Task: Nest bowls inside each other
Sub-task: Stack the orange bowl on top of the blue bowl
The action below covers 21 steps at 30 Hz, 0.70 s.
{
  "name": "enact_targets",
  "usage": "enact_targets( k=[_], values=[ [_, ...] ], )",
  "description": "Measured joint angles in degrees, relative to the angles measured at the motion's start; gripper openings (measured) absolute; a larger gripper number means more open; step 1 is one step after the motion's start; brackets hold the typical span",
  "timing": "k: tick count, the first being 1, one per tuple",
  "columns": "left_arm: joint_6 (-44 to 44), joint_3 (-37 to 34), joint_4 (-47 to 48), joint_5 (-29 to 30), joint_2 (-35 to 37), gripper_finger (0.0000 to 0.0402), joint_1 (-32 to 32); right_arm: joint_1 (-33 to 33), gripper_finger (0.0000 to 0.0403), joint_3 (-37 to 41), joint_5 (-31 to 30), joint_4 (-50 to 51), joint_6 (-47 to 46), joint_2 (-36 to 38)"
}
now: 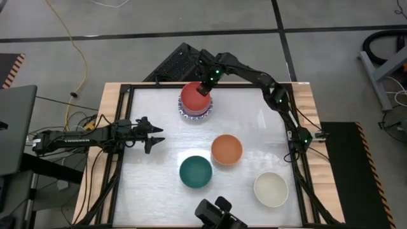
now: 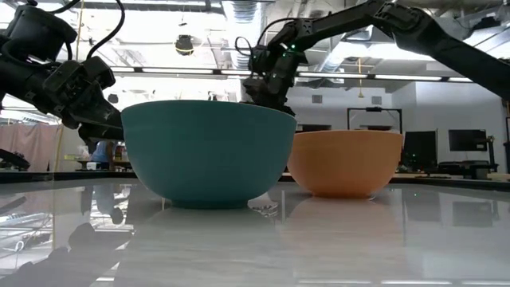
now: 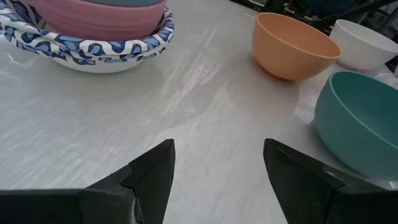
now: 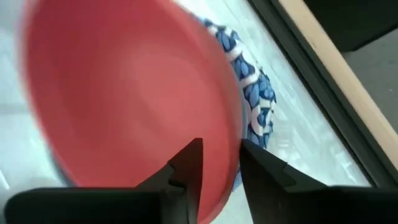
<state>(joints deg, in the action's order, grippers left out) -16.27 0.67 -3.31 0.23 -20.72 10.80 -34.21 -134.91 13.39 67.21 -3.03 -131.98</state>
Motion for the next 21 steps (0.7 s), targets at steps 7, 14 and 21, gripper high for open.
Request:
enact_targets(
  k=[7, 14, 21],
  values=[
    [-0.6, 0.0, 0.0, 0.0, 0.0, 0.0235, 0.0, -1.3, 0.0132, 0.1, -1.4, -0.2, -1.3, 3.3],
    [-0.7, 0.0, 0.0, 0.0, 0.0, 0.0235, 0.0, -0.5, 0.0126, 0.1, -1.7, -7.4, 2.0, 4.2],
    [-0.9, 0.0, 0.6, 0.1, 0.0, 0.0235, 0.0, 0.9, 0.0085, 0.1, -1.3, -18.2, 6.0, 4.2]
  ],
)
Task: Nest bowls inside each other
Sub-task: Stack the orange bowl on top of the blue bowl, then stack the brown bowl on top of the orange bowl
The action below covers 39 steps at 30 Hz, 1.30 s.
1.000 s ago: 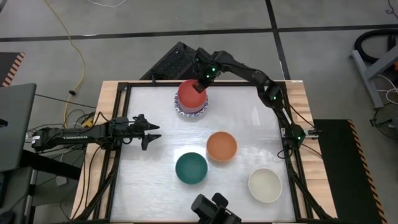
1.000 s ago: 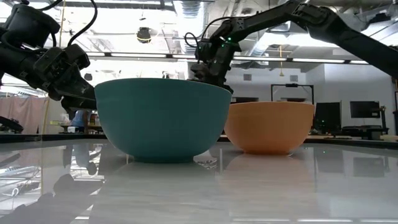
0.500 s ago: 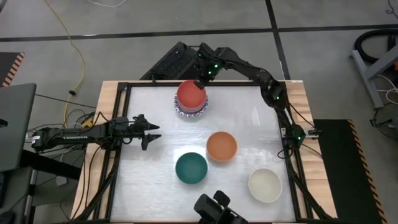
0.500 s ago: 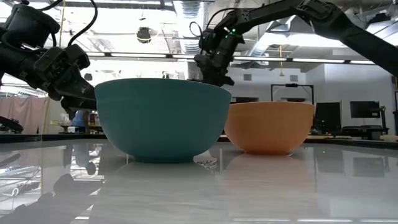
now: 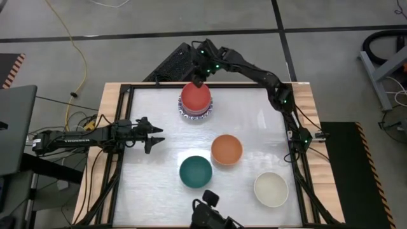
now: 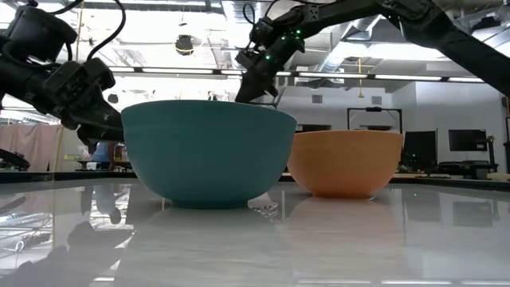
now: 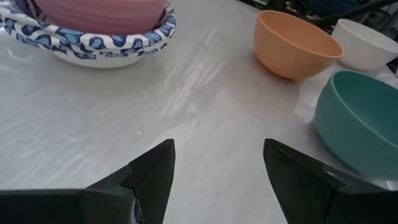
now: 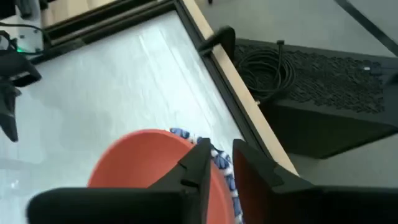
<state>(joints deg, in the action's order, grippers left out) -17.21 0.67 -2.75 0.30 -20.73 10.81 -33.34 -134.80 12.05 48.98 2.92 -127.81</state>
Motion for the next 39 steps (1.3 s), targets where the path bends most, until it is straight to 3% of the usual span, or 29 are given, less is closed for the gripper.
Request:
enact_targets(
  k=[5, 13, 22, 27, 34, 36, 39],
  values=[
    [0.0, 0.0, 0.9, 0.0, 0.0, 0.0235, 0.0, -0.1, 0.0056, 1.6, 0.1, -0.9, 0.1, 0.1],
    [0.0, 0.0, 0.8, 0.1, 0.0, 0.0235, 0.0, -0.2, 0.0034, 10.9, 0.0, -5.1, 0.1, 0.0],
    [-1.3, 0.0, 0.7, 0.1, 0.0, 0.0235, 0.0, -0.5, 0.0020, 9.1, 0.0, -4.0, 0.6, 1.1],
    [-1.3, 0.0, 0.9, 0.0, 0.0, 0.0235, 0.0, 0.3, 0.0022, 7.1, -0.1, 5.6, 1.7, 7.0],
    [-0.9, 0.0, 0.8, 0.1, 0.0, 0.0235, 0.0, 2.4, 0.0026, 7.1, -0.5, 32.8, -2.3, 13.3],
    [-0.9, 0.0, 0.9, 0.1, 0.0, 0.0235, 0.0, 3.7, 0.0026, 7.2, -2.7, 39.1, -4.5, 13.9],
    [-0.9, 0.0, 0.9, 0.1, 0.0, 0.0235, 0.0, 6.4, 0.0026, 10.7, -8.3, 40.6, -8.2, 14.9]
  ],
)
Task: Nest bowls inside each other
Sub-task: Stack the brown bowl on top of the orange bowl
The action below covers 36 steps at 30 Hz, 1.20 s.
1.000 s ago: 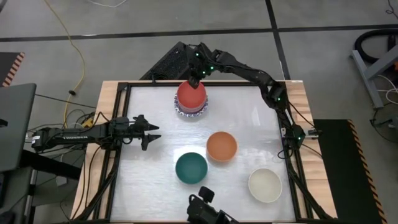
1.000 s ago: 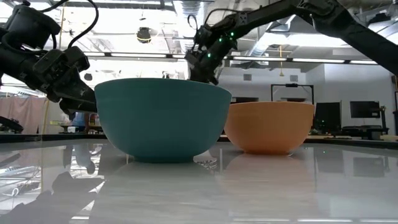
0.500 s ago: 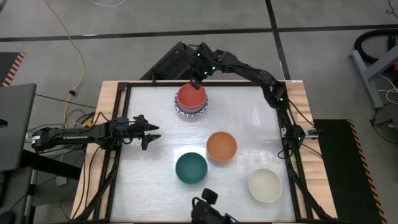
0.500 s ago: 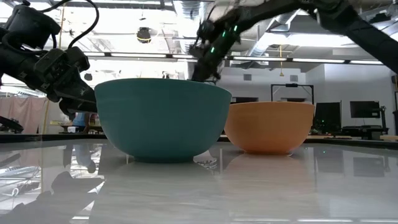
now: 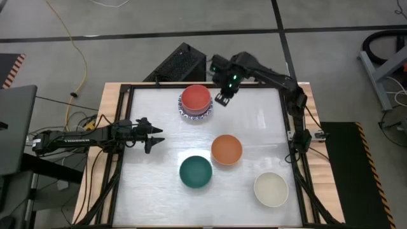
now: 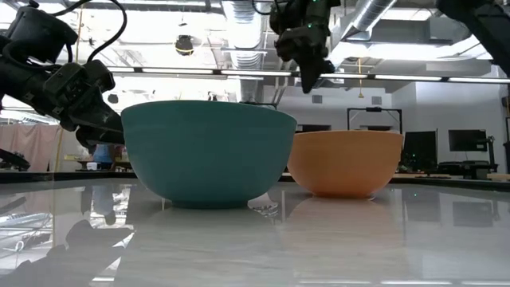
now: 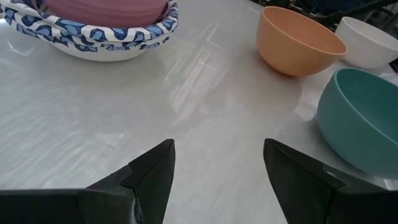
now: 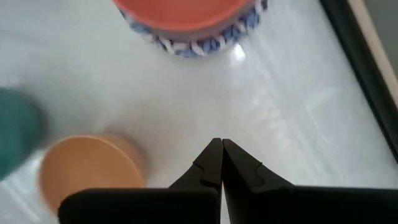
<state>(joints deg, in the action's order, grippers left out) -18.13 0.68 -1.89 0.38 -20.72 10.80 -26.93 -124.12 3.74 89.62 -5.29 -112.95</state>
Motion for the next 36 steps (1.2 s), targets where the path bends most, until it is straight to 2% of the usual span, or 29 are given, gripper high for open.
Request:
enact_targets(
  k=[3, 7, 14, 19, 24, 29, 33, 36],
  values=[
    [0.0, 0.0, 0.1, 0.0, 0.0, 0.0235, 0.0, 3.4, 0.0026, 6.7, -2.3, -1.8, -0.3, 2.0],
    [0.8, 0.0, 1.0, 0.0, 0.0, 0.0235, 0.0, 7.2, 0.0026, 19.7, -2.3, -6.2, -0.1, 6.9],
    [3.0, 0.0, 1.0, 0.1, 0.0, 0.0235, 0.0, 13.6, 0.0031, 41.7, -1.8, -25.6, -7.9, 18.8],
    [2.6, 0.0, 1.0, 0.1, 0.0, 0.0235, 0.0, 18.3, 0.0070, 53.5, -1.5, -37.9, -12.3, 21.8],
    [2.6, 0.0, 1.0, 0.4, 0.0, 0.0235, 0.0, 19.8, 0.0129, 58.8, -1.6, -41.8, -14.2, 20.7],
    [2.0, 0.0, 1.0, 1.0, 0.0, 0.0235, 0.0, 19.7, 0.0174, 59.2, -2.0, -42.6, -14.3, 17.1],
    [1.0, 0.0, 1.0, 1.0, 0.0, 0.0235, 0.0, 19.7, 0.0188, 59.2, -1.0, -43.6, -13.1, 15.4],
    [1.0, 0.0, 1.0, 1.1, 0.0, 0.0235, 0.0, 19.6, 0.0178, 59.2, -0.9, -43.9, -12.7, 14.0]
  ],
)
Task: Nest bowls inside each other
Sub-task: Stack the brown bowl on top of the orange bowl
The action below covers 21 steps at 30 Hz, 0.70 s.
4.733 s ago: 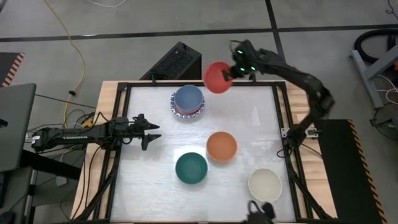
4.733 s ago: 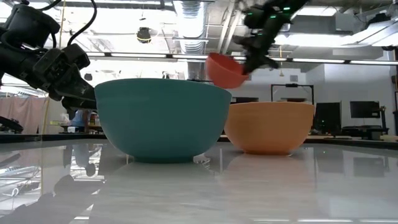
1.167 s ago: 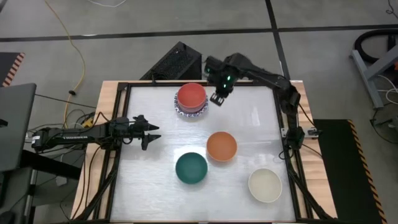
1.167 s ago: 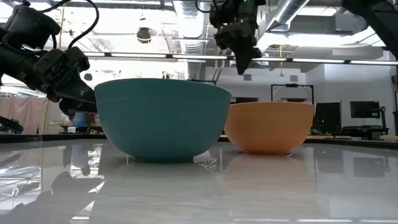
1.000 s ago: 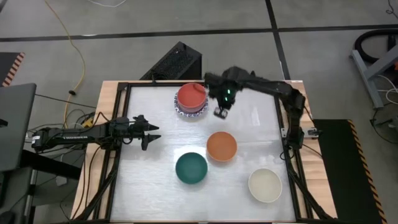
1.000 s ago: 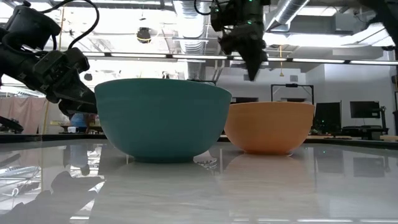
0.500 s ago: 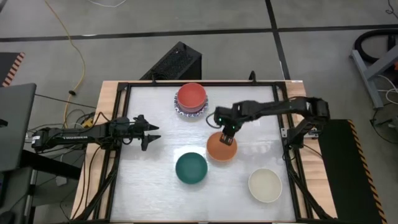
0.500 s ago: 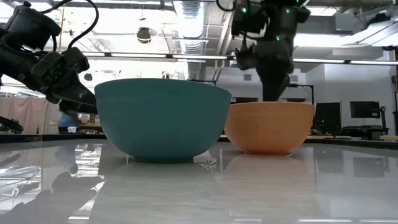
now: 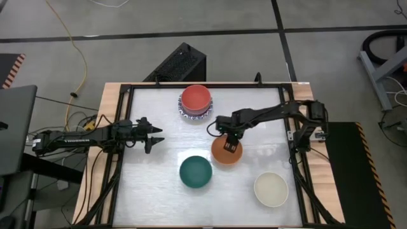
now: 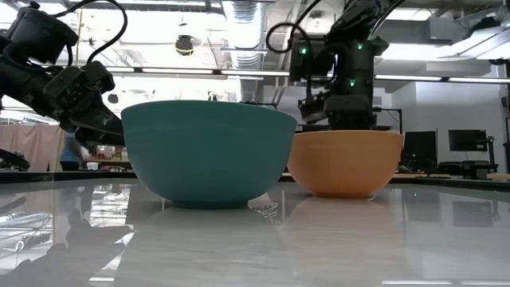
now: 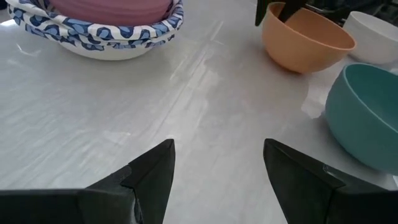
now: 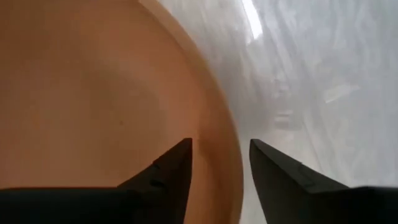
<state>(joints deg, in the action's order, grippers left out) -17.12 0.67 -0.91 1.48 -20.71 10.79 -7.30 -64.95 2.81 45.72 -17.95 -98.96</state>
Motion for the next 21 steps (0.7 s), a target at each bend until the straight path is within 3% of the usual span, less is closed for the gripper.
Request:
enact_targets(
  k=[9, 15, 21],
  values=[
    [-0.6, 0.0, 0.0, 0.1, 0.0, 0.0235, 0.0, -0.4, 0.0016, -0.3, 2.8, -1.8, 4.5, -4.3],
    [-1.1, 0.0, 0.0, -0.3, 0.0, 0.0235, 0.0, -3.8, 0.0013, -1.9, 6.4, -1.4, 9.1, -3.2],
    [-1.1, 0.0, 0.0, -0.1, 0.0, 0.0235, 0.0, -8.8, 0.0009, -5.2, 3.1, -1.1, 15.2, -0.8]
  ],
)
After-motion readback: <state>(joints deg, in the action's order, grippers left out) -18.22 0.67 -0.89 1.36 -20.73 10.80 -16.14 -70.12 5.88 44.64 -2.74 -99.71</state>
